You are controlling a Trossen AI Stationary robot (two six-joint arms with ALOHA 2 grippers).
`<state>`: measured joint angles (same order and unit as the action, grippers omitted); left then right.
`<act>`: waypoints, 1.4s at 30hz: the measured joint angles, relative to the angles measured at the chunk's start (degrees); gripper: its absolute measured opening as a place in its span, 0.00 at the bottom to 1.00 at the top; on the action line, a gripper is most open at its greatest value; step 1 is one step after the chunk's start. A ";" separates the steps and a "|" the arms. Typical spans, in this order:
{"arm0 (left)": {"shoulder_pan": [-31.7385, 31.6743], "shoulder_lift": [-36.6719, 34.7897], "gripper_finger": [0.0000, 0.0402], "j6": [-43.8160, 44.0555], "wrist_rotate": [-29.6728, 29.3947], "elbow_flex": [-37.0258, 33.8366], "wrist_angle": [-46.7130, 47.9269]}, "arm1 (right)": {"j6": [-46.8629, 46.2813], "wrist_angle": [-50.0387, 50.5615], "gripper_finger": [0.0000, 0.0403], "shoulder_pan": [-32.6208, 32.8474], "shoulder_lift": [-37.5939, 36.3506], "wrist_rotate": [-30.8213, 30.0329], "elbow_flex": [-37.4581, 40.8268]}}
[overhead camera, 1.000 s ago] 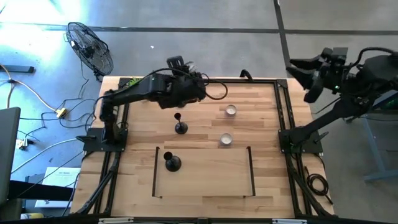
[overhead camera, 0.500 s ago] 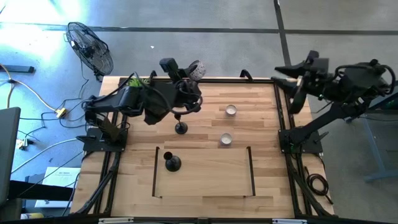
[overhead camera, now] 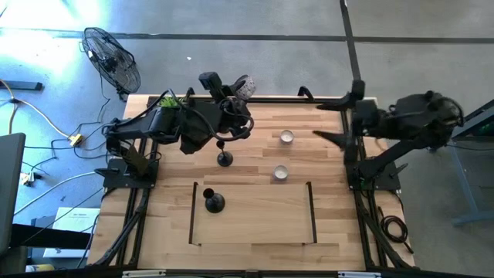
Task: Pick & Place candle stick holders
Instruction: Put the red scented candle on the shelf
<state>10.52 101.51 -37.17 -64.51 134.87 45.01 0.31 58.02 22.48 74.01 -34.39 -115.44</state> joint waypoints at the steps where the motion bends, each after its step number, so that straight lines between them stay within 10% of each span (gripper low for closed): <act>1: 0.00 0.00 0.33 0.14 0.00 0.00 0.46 | -0.10 -0.40 0.75 0.00 0.65 -0.87 0.01; 25: 0.02 4.50 0.33 -14.61 4.91 0.07 3.40 | -3.85 -18.77 0.78 -6.07 10.80 -6.83 0.09; 42: 0.00 5.31 0.33 -24.56 4.69 0.00 -5.83 | -9.17 -13.42 0.78 -16.75 11.07 9.17 0.00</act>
<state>10.52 106.83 -61.72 -59.82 134.87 39.18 -8.86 44.60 5.73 85.09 -25.22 -115.44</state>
